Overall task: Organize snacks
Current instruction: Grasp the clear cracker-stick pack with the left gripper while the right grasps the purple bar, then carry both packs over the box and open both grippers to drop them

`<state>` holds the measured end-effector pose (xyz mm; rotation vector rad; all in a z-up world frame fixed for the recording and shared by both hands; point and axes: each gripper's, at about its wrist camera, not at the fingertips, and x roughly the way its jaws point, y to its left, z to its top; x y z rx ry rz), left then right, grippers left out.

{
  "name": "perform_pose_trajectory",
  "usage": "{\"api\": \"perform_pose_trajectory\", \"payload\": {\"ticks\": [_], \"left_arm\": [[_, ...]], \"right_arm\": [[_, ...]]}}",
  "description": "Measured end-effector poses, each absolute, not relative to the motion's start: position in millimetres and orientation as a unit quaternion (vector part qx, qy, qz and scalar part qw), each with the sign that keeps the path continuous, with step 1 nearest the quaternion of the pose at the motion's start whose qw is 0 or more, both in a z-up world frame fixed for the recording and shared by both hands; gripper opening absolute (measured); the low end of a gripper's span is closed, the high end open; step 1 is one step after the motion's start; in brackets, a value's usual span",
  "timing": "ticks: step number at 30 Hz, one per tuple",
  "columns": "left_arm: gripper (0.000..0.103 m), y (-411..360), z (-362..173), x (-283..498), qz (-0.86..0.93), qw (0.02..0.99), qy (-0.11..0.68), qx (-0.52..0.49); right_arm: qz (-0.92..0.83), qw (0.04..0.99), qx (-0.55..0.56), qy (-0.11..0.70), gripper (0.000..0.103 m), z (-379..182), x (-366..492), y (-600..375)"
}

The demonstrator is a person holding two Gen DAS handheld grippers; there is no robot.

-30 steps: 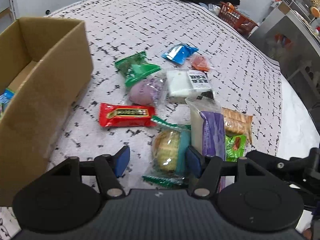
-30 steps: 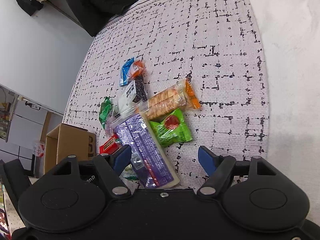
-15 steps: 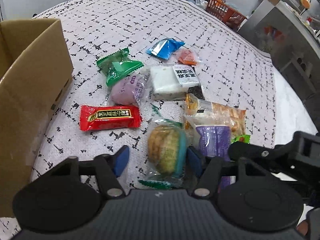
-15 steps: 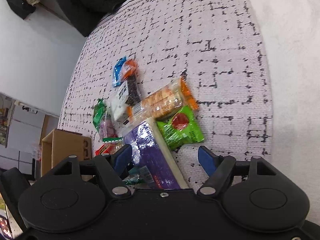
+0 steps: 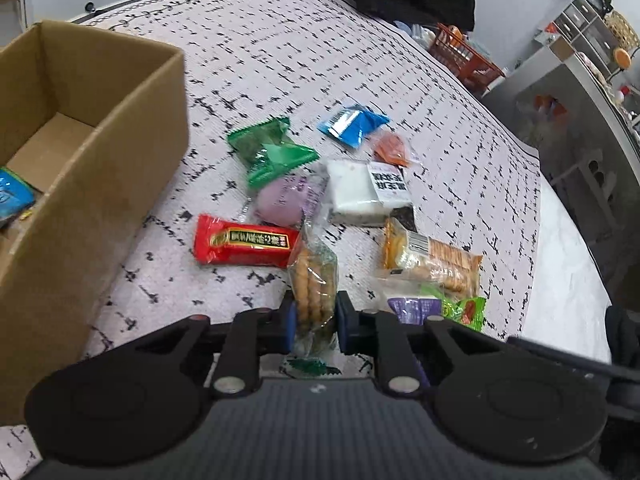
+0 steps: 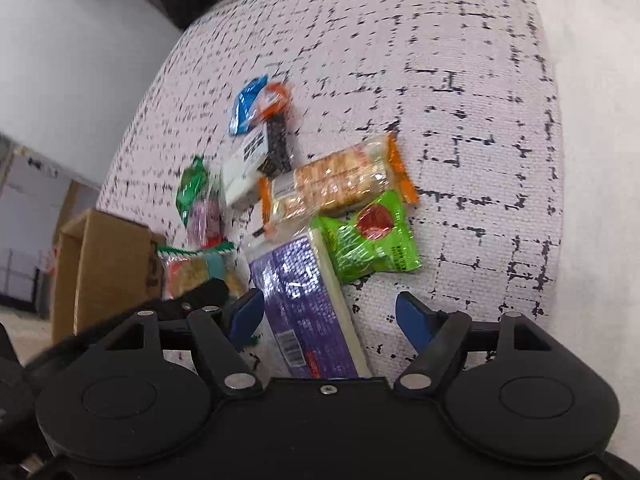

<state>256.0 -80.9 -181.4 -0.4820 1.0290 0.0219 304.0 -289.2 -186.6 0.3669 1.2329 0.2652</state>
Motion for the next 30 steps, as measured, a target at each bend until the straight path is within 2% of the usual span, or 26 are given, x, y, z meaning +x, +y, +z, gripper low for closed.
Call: {"api": "perform_pose_trajectory", "payload": {"ticks": [9,11,14,16,30], "left_arm": [[0.018,-74.4,-174.0,246.0,0.024,0.844,0.486,-0.227],[0.018,-72.8,-172.6,243.5,0.028,0.844,0.485,-0.228],[0.018,-69.4,-171.5,240.2,0.031,0.841,0.486,-0.234],[0.018,-67.4,-169.2,237.8,0.032,0.842,0.484,-0.237],[0.018,-56.6,-140.1,220.5,0.011,0.865,0.437,-0.246]], "right_arm": [[0.126,0.791,0.064,0.595,0.073,-190.4,308.2,-251.2],[0.123,0.793,0.035,0.596,0.067,-189.8,307.6,-242.8],[0.126,0.794,0.015,0.594,0.041,-187.4,305.9,-235.8],[0.123,0.797,0.012,0.591,0.036,-184.6,304.4,-235.3],[0.116,0.837,0.042,0.533,0.033,-133.2,284.9,-236.2]]}}
